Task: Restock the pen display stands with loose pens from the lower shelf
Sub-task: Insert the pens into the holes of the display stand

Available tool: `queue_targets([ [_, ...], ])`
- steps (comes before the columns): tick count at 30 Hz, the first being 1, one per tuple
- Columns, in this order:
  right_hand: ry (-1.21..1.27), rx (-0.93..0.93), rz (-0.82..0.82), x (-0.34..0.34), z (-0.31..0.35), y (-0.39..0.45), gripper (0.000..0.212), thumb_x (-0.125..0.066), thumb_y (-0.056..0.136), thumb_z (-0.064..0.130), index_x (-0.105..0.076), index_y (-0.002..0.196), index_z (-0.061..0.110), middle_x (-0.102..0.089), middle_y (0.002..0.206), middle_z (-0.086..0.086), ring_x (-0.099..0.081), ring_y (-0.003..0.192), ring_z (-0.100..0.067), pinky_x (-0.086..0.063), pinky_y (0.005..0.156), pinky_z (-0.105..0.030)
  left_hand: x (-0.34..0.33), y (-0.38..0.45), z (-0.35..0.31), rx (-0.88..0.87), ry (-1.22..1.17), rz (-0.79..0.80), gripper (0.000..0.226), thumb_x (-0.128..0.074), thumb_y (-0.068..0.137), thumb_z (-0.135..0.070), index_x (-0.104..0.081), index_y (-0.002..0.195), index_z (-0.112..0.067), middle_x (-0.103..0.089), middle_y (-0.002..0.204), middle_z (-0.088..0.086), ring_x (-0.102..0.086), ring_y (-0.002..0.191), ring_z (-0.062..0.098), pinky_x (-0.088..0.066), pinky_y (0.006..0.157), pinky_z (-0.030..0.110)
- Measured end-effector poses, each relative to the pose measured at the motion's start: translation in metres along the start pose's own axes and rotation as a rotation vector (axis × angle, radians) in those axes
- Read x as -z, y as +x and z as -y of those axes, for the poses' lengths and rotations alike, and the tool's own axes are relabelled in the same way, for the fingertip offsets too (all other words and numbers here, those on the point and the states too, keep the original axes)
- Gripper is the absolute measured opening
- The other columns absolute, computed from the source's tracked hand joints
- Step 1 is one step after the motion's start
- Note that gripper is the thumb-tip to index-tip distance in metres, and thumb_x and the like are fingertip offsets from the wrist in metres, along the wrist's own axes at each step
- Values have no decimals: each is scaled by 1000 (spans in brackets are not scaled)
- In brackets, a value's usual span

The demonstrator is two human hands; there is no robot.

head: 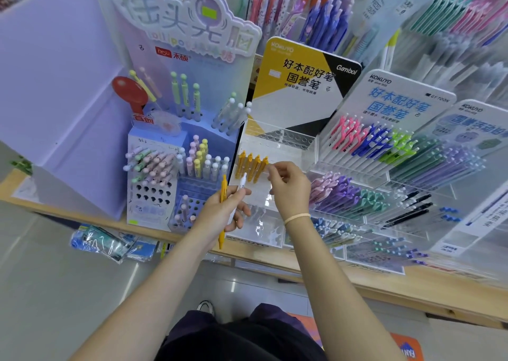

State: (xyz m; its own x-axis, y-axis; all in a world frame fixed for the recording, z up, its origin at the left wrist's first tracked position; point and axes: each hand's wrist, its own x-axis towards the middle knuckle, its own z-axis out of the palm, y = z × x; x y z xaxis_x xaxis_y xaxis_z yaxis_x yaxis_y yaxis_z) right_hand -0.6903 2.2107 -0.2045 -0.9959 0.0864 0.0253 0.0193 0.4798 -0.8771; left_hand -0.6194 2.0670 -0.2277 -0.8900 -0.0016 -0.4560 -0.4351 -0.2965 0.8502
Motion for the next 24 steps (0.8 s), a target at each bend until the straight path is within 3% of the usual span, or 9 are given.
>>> queue_targets([
  [2, 155, -99, 193, 7, 8, -11, 16, -63, 96, 20, -72, 88, 9, -68, 74, -1, -59, 56, -12, -48, 52, -28, -2, -2, -1, -13, 24, 30, 23, -56, 102, -32, -66, 115, -16, -63, 69, 10, -48, 45, 17, -28, 40, 23],
  [5, 246, -180, 407, 13, 10, -24, 19, -68, 93, 20, -73, 90, 2, -62, 74, -3, -52, 62, -9, -43, 55, -22, -7, -6, -2, -26, 67, 74, 19, -58, 101, -33, -67, 111, -20, -61, 64, 10, -41, 41, 16, -28, 43, 24],
  [8, 295, -219, 369, 17, 3, -30, 21, -67, 94, 16, -71, 94, -4, -61, 70, 1, -51, 60, -5, -42, 57, -19, -10, -8, 2, -2, 93, 115, 27, -56, 100, -39, -65, 110, -16, -63, 68, 10, -46, 44, 18, -30, 44, 25],
  [11, 373, -285, 306, 25, -5, -35, 15, -57, 99, 12, -68, 96, 2, -63, 78, 0, -58, 65, -12, -44, 53, -23, -10, -11, 11, 63, 115, 76, 33, -53, 101, -45, -66, 108, -15, -68, 72, 8, -56, 48, 21, -39, 42, 26],
  [16, 499, -374, 223, 35, -16, -49, 16, -44, 104, 11, -59, 102, 7, -56, 85, -9, -58, 52, -19, -41, 44, -27, -9, -19, 31, 155, 185, -18, 46, -64, 81, -66, -61, 84, -20, -51, 59, 2, -33, 40, 11, -24, 40, 21],
  [20, 630, -413, 275, 43, -25, -60, 16, -40, 106, 12, -56, 107, 8, -63, 83, -8, -62, 53, -23, -49, 46, -29, -14, -22, 40, 151, 134, -24, 38, -58, 96, -52, -67, 101, -16, -56, 63, 1, -36, 44, 11, -23, 41, 21],
  [24, 738, -411, 318, 48, -28, -68, 25, -37, 107, 14, -57, 119, 5, -66, 85, -10, -64, 57, -22, -57, 55, -28, -18, -29, 43, 114, 139, 64, 24, -63, 96, -34, -71, 84, -15, -59, 68, 7, -38, 43, 11, -27, 40, 18],
])
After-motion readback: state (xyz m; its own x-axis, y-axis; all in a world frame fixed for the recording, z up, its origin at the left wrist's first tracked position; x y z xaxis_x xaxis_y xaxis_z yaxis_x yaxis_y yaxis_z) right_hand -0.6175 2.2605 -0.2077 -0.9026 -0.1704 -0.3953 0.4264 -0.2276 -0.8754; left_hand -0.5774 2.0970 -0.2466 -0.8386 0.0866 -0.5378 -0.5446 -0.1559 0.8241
